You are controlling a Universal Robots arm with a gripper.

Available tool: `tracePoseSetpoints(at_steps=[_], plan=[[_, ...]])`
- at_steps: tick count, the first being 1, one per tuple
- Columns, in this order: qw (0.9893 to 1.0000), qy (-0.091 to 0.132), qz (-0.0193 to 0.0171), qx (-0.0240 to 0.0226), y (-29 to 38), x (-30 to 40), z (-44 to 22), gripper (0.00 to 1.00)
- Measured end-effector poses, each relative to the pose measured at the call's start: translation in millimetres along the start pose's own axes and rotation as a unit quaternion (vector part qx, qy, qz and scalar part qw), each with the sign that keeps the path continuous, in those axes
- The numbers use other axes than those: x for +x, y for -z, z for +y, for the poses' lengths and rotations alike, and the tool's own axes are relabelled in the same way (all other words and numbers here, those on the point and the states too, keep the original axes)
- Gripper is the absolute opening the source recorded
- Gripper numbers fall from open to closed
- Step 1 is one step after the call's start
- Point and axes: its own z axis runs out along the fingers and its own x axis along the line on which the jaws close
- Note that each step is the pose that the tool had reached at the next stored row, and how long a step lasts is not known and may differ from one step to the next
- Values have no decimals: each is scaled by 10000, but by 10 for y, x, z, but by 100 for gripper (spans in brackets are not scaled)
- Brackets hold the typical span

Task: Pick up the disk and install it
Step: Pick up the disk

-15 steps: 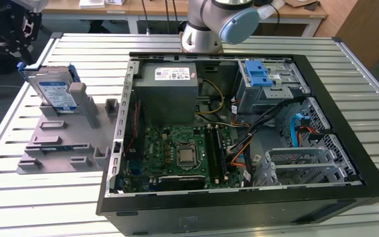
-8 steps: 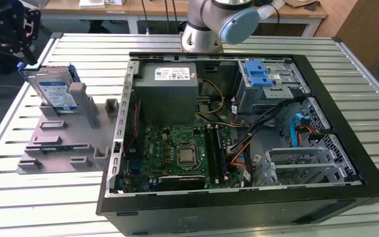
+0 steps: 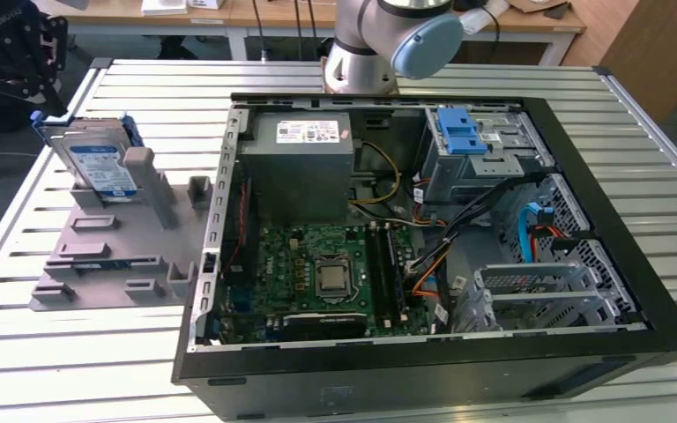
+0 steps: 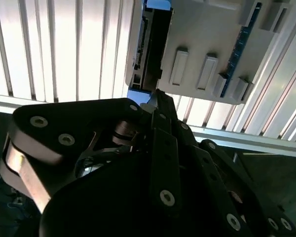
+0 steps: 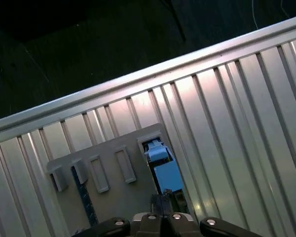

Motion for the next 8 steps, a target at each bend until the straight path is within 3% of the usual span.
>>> tracePoseSetpoints(at_steps=[3,8], plan=[[9999,138,-1,1,-2,0,0,11],[9998,189,-1,2,-4,0,0,29]])
